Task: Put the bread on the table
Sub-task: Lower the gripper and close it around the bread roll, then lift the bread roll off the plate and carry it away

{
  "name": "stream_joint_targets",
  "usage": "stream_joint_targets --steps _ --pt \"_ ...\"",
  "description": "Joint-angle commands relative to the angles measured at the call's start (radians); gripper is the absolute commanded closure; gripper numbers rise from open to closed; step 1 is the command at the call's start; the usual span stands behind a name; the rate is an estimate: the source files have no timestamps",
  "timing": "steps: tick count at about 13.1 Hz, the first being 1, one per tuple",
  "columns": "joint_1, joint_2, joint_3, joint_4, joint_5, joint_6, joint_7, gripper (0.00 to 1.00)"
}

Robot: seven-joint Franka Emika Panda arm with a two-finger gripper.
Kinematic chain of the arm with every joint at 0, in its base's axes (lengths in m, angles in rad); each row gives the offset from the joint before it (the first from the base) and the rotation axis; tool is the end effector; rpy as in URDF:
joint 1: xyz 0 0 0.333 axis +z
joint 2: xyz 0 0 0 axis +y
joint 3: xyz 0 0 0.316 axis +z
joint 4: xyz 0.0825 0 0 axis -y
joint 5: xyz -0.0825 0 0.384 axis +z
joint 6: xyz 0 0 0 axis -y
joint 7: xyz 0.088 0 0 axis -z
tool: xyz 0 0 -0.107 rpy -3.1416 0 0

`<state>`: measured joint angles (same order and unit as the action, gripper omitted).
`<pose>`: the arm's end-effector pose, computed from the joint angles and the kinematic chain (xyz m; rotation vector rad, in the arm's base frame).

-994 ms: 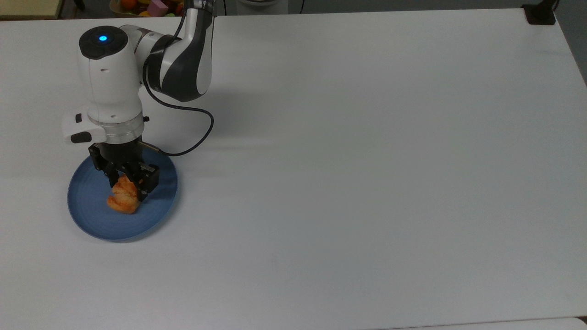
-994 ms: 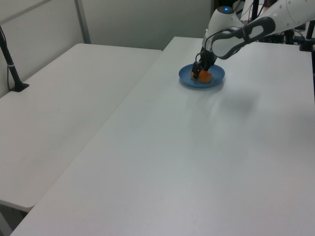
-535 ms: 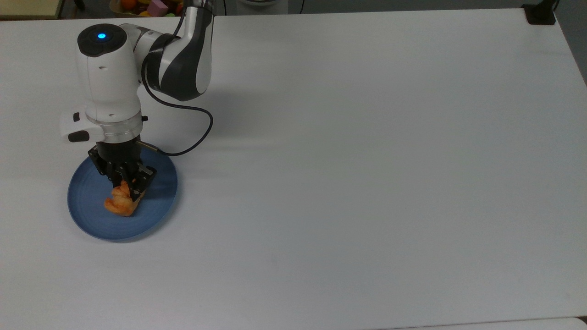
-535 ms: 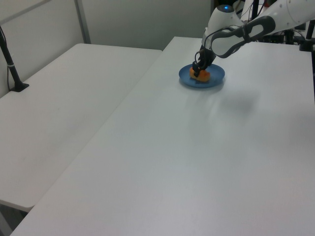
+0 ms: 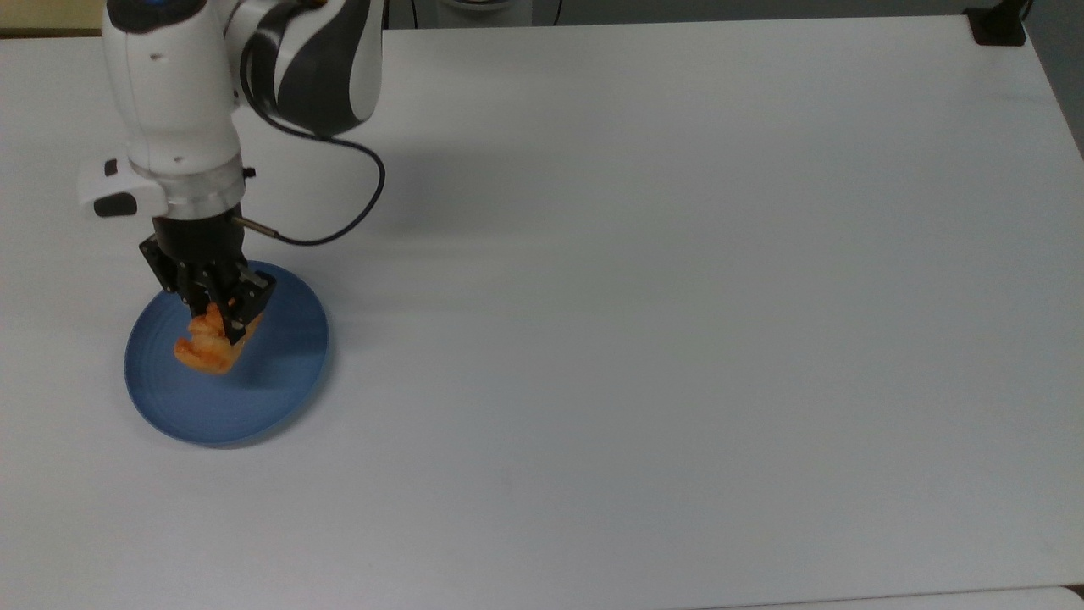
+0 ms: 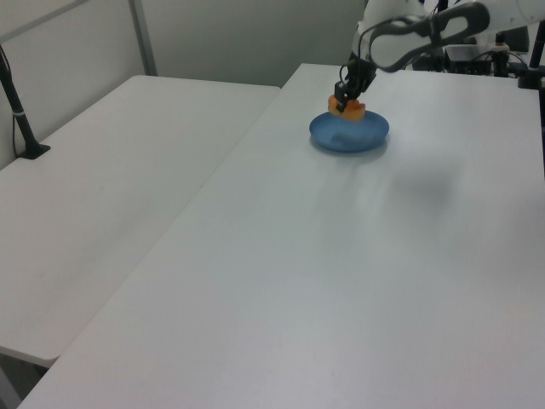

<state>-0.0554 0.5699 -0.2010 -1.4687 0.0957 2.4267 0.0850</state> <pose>0.7242 -0.1586 0.3957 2.9777 -0.5237 0.6074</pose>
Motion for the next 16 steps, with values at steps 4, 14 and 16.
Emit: stream_joint_targets --steps 4,14,16 --pt "0.089 -0.278 0.033 -0.249 -0.060 -0.071 -0.050 0.61" --pt "0.049 -0.496 0.435 -0.542 -0.231 -0.064 0.190 0.61" --pt "0.052 -0.550 0.507 -0.636 -0.231 -0.061 0.199 0.61"
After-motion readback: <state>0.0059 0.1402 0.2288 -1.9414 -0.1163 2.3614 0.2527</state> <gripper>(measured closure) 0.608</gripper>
